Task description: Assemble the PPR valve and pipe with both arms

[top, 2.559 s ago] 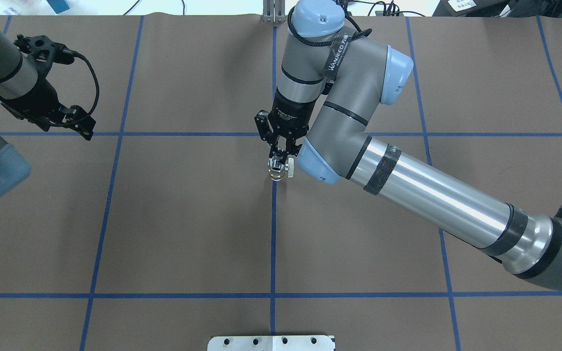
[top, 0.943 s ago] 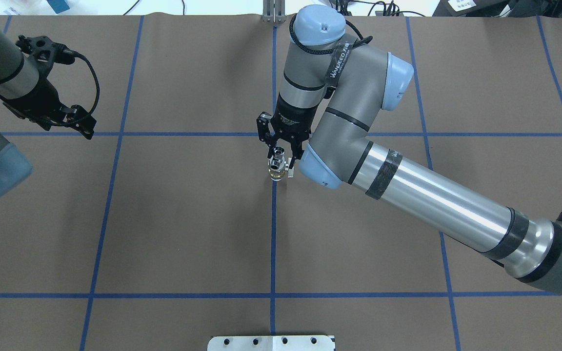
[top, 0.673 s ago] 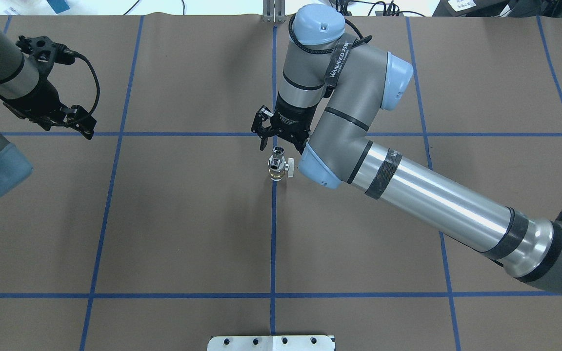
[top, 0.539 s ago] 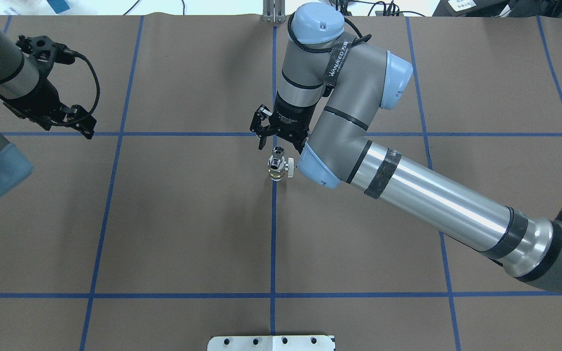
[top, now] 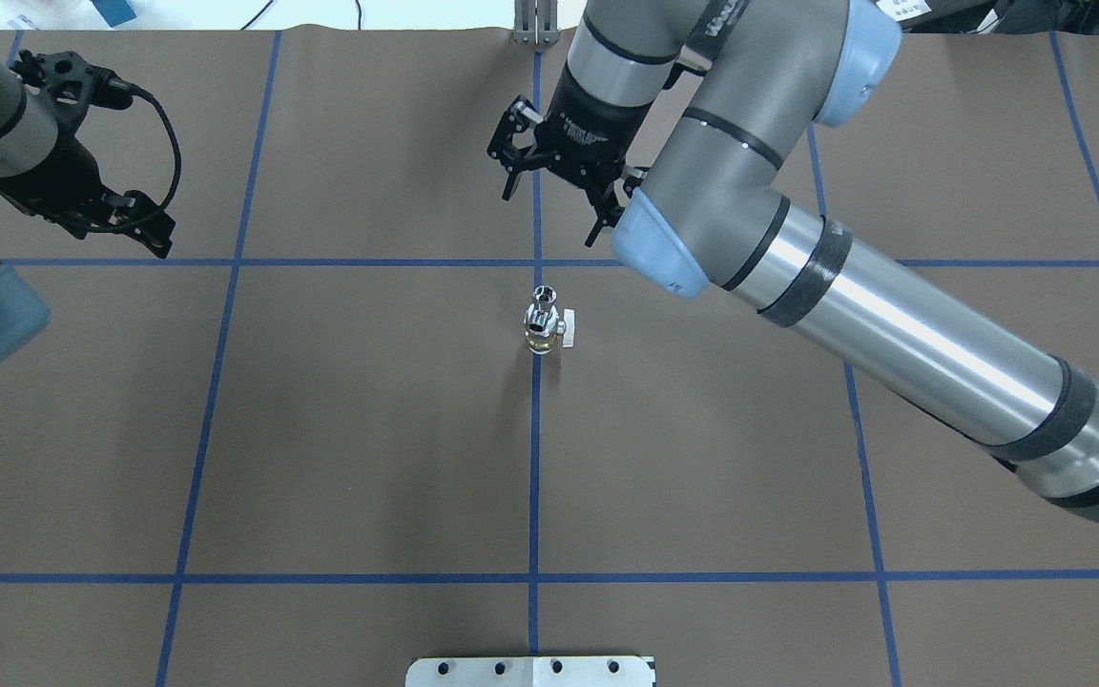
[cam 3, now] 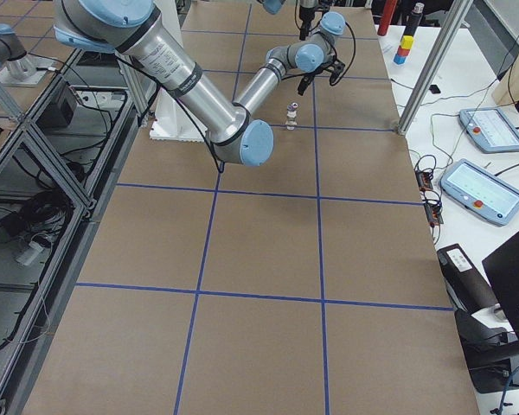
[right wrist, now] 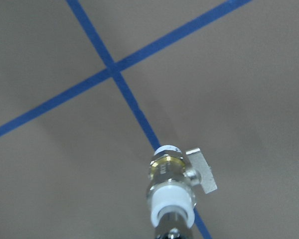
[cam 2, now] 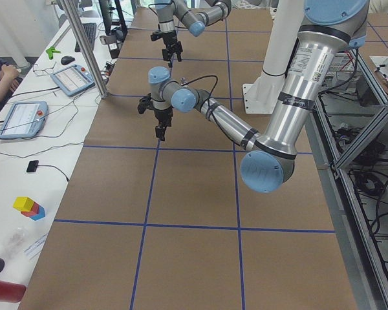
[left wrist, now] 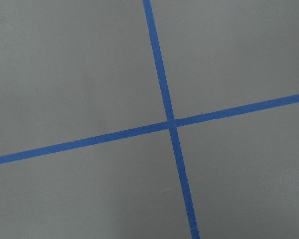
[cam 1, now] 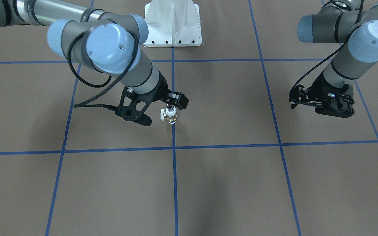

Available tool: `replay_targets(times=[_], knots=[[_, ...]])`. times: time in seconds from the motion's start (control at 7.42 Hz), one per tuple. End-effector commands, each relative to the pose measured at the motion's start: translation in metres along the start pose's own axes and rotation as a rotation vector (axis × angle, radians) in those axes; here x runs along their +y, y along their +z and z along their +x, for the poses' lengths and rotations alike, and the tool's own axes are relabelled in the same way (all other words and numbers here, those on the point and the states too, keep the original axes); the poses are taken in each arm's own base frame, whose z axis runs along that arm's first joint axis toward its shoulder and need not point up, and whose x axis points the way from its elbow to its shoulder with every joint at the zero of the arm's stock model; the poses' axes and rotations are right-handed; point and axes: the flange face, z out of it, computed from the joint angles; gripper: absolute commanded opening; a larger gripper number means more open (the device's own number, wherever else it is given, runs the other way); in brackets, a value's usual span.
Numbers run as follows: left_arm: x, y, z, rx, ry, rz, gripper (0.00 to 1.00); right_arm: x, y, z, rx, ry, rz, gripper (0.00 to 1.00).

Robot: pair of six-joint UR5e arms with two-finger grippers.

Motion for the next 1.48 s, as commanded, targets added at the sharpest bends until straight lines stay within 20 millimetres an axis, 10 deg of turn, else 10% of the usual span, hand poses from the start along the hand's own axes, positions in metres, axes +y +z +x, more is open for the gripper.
replay_targets(times=[0.0,0.81,1.21,1.35], knots=[[-0.008,-0.013,-0.069,-0.039,0.098,0.012,1.00,-0.057,-0.094,0.072,-0.055,-0.068,0.117,1.00],[0.039,-0.029,-0.203,-0.082,0.107,-0.007,1.00,-0.246,-0.151,0.489,0.337,-0.607,0.081,1.00],[0.083,-0.046,-0.344,0.005,0.134,-0.005,1.00,-0.257,-0.152,0.646,0.312,-0.562,0.113,1.00],[0.092,-0.052,-0.359,0.007,0.106,0.005,1.00,-0.248,-0.138,0.676,0.261,-0.576,0.124,1.00]])
